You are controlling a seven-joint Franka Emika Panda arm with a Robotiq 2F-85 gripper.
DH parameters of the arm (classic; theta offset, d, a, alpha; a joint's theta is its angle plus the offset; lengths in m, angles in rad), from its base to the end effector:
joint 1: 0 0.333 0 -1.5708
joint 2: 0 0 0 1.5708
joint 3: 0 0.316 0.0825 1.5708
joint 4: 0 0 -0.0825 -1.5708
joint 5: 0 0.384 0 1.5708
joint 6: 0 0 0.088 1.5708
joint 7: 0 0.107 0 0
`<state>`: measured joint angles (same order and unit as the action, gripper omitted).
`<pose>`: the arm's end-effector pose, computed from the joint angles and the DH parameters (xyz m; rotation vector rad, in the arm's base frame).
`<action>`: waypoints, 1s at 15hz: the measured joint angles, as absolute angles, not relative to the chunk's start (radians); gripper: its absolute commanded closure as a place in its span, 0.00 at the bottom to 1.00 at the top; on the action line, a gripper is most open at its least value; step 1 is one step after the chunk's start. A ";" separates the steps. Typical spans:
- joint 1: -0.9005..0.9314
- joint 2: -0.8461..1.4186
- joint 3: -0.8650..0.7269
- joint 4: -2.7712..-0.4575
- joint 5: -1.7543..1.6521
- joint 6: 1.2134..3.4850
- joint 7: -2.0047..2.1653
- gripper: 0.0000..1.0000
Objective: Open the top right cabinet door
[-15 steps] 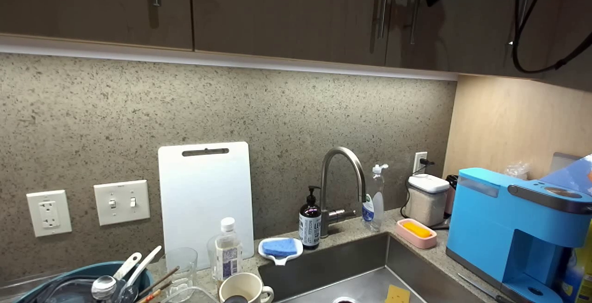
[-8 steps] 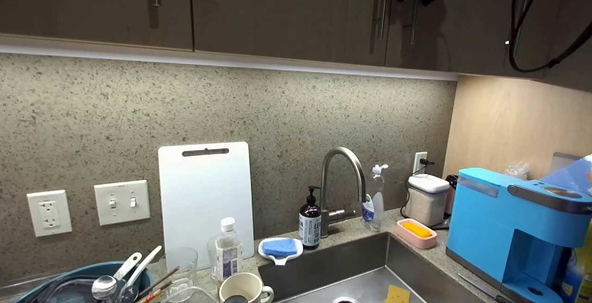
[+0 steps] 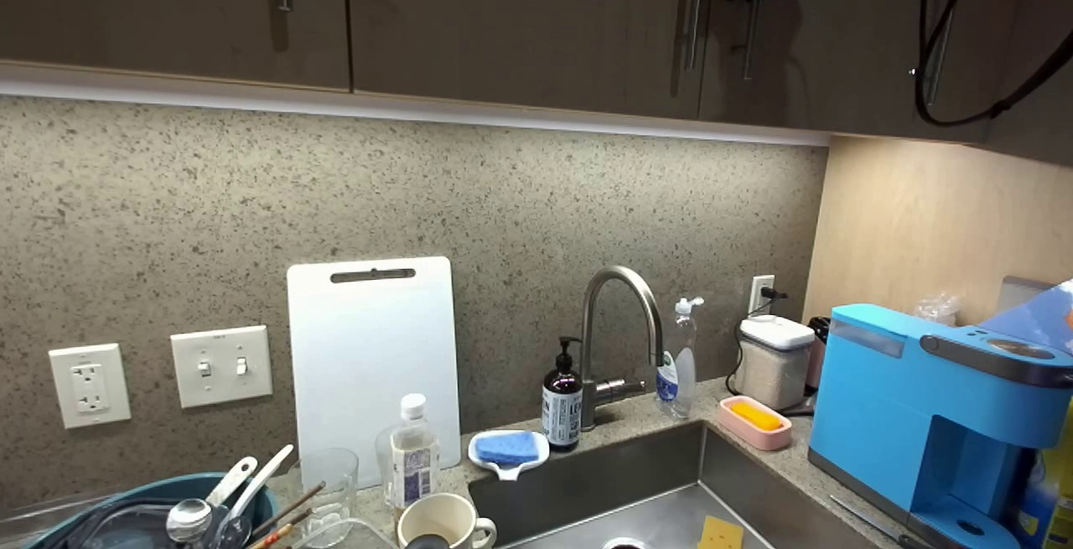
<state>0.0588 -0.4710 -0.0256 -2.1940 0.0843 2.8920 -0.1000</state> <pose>0.4551 0.0070 0.7142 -2.5877 -0.0781 -1.7139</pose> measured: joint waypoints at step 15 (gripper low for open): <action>0.113 -0.556 -0.094 -2.192 0.077 2.732 -0.137 0.97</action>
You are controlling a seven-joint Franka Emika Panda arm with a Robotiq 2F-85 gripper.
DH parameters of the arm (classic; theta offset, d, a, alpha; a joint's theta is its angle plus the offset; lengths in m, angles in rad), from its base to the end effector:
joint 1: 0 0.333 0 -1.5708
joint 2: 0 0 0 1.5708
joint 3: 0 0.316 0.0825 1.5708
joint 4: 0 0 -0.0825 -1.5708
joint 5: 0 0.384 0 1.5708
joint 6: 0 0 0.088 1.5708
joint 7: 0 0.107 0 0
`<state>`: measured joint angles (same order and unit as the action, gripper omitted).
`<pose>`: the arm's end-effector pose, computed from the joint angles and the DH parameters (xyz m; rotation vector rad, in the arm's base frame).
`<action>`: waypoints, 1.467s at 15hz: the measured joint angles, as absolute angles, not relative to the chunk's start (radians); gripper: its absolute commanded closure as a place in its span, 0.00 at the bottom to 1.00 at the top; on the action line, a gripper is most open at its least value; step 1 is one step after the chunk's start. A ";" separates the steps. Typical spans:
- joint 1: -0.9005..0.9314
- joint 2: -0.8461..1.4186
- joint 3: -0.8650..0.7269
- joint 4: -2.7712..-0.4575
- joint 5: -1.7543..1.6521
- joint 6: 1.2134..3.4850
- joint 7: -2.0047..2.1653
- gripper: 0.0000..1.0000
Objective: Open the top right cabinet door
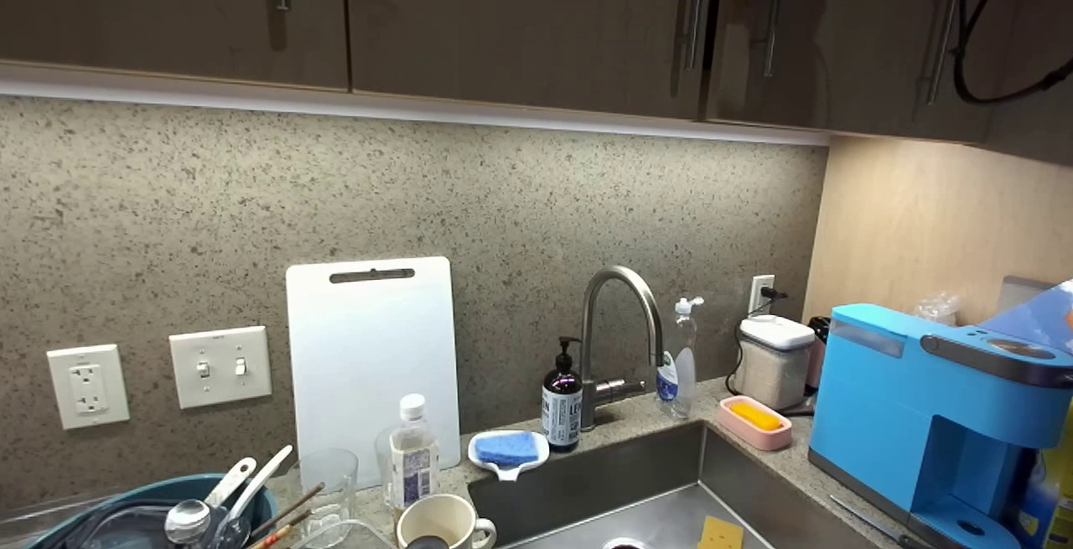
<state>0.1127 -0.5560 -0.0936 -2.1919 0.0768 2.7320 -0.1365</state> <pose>0.4285 -0.0083 0.7301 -2.6349 -0.1156 -1.6110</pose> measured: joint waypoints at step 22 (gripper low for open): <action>0.143 -0.787 -0.147 -2.305 0.082 2.694 -0.095 0.91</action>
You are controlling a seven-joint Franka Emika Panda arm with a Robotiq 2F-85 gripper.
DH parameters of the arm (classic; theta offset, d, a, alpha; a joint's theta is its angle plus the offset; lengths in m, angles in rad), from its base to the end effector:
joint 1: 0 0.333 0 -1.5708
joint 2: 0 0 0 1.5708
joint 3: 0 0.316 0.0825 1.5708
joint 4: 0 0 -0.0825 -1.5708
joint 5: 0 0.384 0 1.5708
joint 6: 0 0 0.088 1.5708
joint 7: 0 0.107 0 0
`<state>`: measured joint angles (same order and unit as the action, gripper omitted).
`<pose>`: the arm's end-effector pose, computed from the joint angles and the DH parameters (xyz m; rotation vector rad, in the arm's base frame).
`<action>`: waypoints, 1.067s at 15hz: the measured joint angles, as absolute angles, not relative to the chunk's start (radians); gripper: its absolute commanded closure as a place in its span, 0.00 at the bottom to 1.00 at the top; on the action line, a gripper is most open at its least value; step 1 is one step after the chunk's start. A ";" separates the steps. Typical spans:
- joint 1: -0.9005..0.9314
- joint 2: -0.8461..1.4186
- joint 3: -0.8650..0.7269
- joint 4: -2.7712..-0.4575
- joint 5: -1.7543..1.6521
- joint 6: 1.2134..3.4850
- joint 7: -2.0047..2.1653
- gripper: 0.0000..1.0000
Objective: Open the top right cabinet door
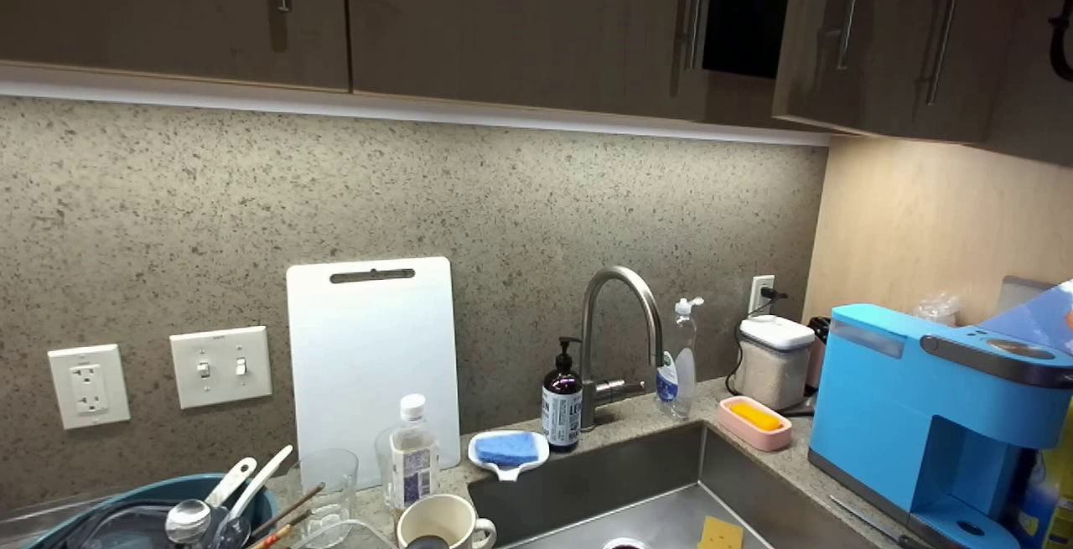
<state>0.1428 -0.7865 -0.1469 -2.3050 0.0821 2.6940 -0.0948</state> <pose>0.3502 -0.0329 0.7525 -2.5125 -0.0176 -1.6677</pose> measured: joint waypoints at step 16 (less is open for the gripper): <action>0.031 -0.879 -0.083 -2.381 0.073 2.704 -0.066 0.97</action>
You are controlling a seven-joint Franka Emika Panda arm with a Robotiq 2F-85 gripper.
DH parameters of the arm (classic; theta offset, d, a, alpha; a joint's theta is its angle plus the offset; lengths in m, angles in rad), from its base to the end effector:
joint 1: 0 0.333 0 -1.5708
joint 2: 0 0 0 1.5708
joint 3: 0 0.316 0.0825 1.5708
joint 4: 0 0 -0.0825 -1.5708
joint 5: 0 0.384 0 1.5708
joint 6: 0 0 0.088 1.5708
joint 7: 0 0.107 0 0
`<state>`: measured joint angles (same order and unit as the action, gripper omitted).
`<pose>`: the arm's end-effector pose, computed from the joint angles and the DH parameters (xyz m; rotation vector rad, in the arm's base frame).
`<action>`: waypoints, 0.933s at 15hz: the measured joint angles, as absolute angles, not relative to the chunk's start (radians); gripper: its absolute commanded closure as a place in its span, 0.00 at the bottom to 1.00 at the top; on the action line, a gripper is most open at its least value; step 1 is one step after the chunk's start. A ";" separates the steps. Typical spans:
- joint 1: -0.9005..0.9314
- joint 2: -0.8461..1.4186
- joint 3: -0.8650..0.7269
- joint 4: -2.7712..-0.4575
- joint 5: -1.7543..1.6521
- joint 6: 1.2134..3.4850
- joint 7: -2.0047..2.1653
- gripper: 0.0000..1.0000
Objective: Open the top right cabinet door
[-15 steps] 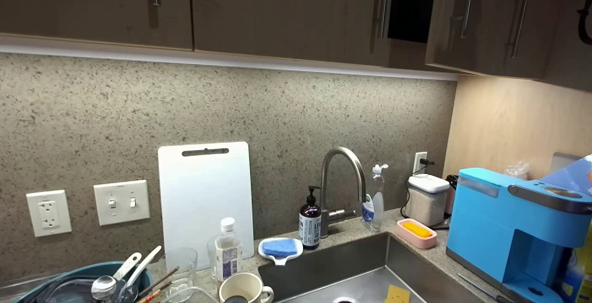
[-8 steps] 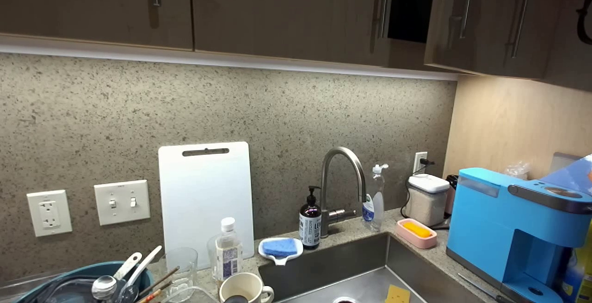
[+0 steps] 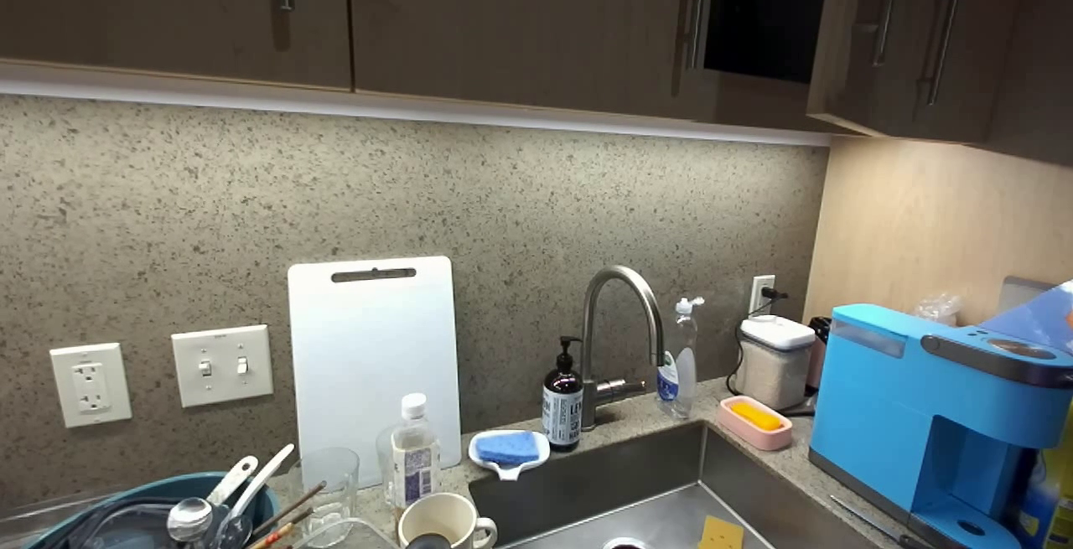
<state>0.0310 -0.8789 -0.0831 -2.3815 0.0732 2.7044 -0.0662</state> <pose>0.3183 -0.0362 0.7484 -2.5355 0.0569 -1.7400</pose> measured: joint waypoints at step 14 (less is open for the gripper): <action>-0.010 -0.973 -0.078 -2.450 0.073 2.712 -0.038 0.98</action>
<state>-0.0103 -0.9727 -0.0781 -2.4500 0.0732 2.7118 -0.0384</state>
